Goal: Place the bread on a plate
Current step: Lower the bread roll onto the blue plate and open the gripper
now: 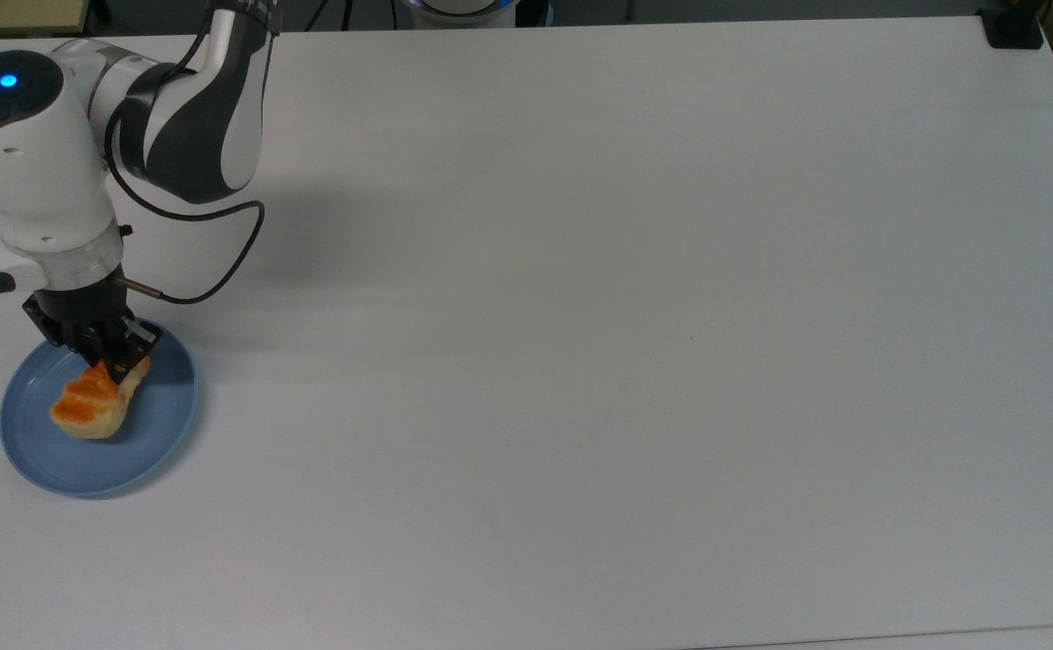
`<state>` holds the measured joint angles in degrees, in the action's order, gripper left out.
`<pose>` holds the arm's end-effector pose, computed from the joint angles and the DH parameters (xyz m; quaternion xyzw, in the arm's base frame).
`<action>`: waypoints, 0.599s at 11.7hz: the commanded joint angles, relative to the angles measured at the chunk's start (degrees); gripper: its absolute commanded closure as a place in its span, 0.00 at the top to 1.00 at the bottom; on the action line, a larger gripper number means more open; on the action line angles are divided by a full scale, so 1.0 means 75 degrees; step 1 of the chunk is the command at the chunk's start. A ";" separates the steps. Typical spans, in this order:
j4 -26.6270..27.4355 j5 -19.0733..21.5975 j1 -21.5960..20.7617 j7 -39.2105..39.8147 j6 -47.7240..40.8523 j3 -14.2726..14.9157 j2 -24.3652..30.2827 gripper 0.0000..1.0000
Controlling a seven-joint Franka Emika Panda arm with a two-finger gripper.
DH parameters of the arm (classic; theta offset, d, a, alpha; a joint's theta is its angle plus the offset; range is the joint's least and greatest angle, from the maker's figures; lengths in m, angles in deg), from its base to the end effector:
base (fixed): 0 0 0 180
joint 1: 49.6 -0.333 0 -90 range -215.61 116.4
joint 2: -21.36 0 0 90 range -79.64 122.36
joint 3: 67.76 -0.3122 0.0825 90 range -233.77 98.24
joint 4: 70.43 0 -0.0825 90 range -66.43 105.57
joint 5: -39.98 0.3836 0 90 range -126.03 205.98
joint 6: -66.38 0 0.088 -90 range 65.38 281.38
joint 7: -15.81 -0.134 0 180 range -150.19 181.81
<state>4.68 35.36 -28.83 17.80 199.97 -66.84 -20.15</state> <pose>0.7173 -0.2853 0.3117 0.9779 -0.1434 0.1365 0.0674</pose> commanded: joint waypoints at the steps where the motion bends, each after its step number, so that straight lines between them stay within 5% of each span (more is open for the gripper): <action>1: 0.0086 -0.0076 -0.0028 0.0004 -0.0082 0.0088 0.0027 1.00; 7: 0.0086 0.0075 0.0101 -0.0019 -0.0280 0.0076 0.0423 1.00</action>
<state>4.57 35.37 -28.35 17.77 199.98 -66.38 -20.47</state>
